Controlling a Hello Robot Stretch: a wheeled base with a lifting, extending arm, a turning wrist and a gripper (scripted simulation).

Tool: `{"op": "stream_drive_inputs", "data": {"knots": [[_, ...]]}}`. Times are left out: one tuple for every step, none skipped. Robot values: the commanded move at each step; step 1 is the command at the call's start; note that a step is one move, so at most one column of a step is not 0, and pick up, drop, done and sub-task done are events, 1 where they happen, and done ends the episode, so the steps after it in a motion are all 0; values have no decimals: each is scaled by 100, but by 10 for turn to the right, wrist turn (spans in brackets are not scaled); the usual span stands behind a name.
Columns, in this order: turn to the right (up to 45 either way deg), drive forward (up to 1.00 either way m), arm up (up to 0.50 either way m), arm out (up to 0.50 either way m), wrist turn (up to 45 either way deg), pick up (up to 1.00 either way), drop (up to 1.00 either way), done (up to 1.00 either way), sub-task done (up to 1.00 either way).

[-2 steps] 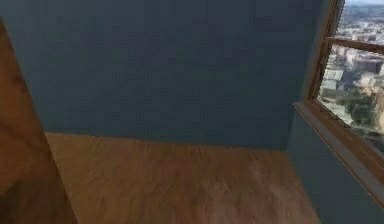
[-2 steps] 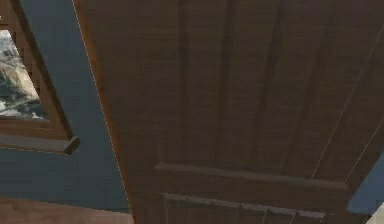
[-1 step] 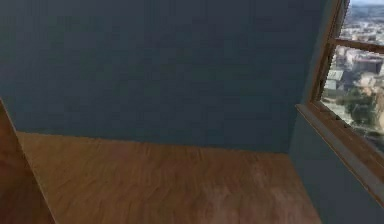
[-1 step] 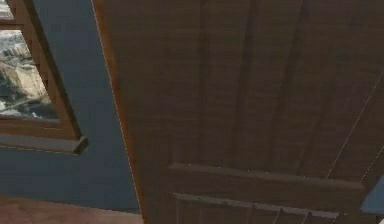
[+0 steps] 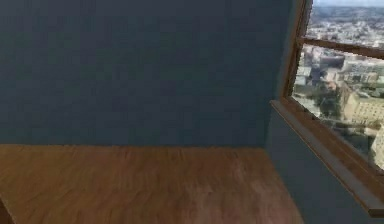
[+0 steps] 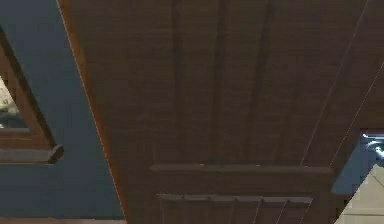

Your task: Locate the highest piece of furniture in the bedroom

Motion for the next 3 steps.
{"op": "stream_drive_inputs", "data": {"knots": [[0,75,0,0,0,0,0,0,0],[-450,0,0,0,0,0,0,0,0],[-420,0,0,0,0,0,0,0,0]]}}
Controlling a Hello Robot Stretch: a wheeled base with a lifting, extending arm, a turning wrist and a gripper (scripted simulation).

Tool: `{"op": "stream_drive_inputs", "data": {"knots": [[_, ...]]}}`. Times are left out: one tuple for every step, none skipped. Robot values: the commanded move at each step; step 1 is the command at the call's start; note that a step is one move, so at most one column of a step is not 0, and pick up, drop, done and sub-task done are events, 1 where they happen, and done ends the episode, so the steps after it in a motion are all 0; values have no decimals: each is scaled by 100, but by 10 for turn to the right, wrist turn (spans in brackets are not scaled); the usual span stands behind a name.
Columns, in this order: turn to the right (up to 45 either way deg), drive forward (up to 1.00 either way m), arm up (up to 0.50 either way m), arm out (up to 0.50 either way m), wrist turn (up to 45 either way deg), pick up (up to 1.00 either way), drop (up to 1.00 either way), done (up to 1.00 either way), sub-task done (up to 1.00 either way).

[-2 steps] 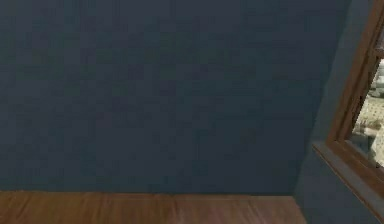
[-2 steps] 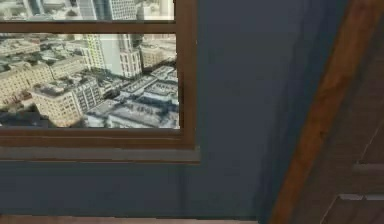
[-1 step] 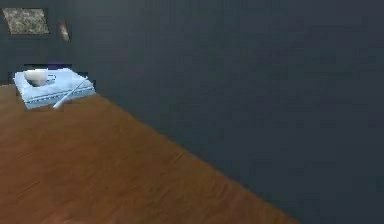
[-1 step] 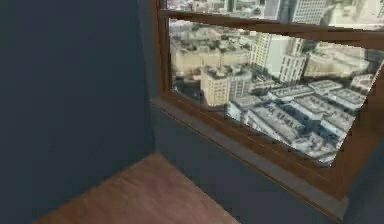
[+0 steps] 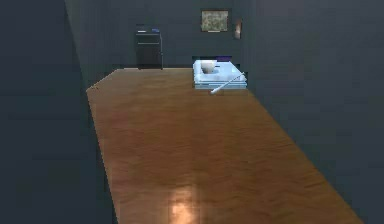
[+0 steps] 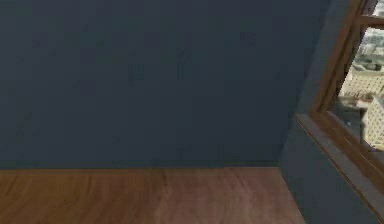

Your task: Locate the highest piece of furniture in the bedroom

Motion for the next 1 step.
{"op": "stream_drive_inputs", "data": {"knots": [[0,100,0,0,0,0,0,0,0]]}}
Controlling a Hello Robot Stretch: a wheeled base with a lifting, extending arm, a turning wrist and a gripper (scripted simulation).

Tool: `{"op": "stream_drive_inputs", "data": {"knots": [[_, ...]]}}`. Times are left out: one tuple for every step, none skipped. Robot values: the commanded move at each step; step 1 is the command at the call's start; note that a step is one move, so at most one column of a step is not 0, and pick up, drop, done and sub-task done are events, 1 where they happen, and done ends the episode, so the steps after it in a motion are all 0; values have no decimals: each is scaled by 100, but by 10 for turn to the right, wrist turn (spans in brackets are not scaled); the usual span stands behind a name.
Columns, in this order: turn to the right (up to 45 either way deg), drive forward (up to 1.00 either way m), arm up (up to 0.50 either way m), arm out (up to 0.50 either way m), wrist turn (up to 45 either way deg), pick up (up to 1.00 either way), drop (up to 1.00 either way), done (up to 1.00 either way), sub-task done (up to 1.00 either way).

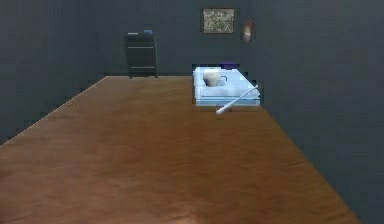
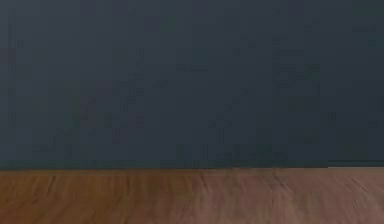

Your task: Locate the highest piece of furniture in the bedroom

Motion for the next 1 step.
{"op": "stream_drive_inputs", "data": {"knots": [[0,100,0,0,0,0,0,0,0]]}}
